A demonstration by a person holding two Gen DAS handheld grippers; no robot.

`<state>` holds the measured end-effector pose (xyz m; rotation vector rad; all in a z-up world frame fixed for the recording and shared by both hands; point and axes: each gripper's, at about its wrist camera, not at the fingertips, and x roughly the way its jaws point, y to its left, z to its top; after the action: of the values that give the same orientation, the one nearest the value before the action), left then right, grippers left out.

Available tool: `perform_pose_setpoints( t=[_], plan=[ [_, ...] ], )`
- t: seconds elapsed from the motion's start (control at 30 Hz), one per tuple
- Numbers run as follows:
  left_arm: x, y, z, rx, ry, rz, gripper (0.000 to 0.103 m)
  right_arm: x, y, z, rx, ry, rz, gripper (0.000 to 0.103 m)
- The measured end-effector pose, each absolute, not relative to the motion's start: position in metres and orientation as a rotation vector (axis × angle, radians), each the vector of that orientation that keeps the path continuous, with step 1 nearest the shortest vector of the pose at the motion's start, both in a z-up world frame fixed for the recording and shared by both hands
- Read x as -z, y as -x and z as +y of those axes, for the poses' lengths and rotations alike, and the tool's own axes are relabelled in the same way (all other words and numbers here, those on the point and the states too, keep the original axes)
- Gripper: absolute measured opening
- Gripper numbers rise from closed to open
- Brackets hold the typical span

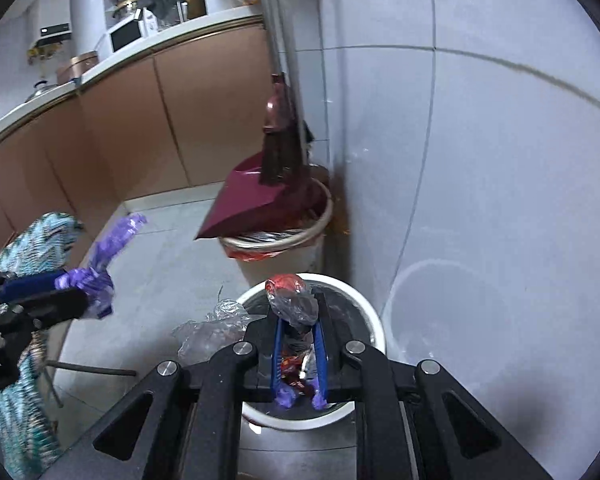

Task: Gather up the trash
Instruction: 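Carry the glove and bag to the white bin and release both inside, then move both tools back toward the red-trimmed bag and white tissue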

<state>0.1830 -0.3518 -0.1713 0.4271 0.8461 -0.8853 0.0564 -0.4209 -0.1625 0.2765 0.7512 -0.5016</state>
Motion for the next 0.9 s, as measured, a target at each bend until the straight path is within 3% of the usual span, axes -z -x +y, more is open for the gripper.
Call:
perform_pose_setpoints(
  t=[0.17,0.23,0.3,0.37,0.6,0.9],
  plan=[
    [0.199,-0.198,-0.386,0.884,-0.401,0.937,0.028,0.180,-0.065,-0.438,0.534,-0.280,0.775,0.016],
    [0.209,-0.204,-0.397,0.895,-0.376,0.976,0.029,0.185,-0.067,-0.444,0.544,-0.283,0.783,0.023],
    [0.213,-0.208,-0.403,0.917,-0.335,1.010,0.034,0.188,-0.067,-0.448,0.559,-0.281,0.787,0.036],
    [0.215,-0.211,-0.407,0.919,-0.307,1.020,0.038,0.189,-0.065,-0.450,0.570,-0.276,0.784,0.040],
    [0.200,-0.209,-0.402,0.938,-0.262,1.005,0.039,0.181,-0.053,-0.445,0.575,-0.276,0.769,0.043],
    [0.145,-0.169,-0.343,0.804,-0.294,0.796,0.039,0.146,-0.040,-0.413,0.513,-0.276,0.703,0.047]
  ],
)
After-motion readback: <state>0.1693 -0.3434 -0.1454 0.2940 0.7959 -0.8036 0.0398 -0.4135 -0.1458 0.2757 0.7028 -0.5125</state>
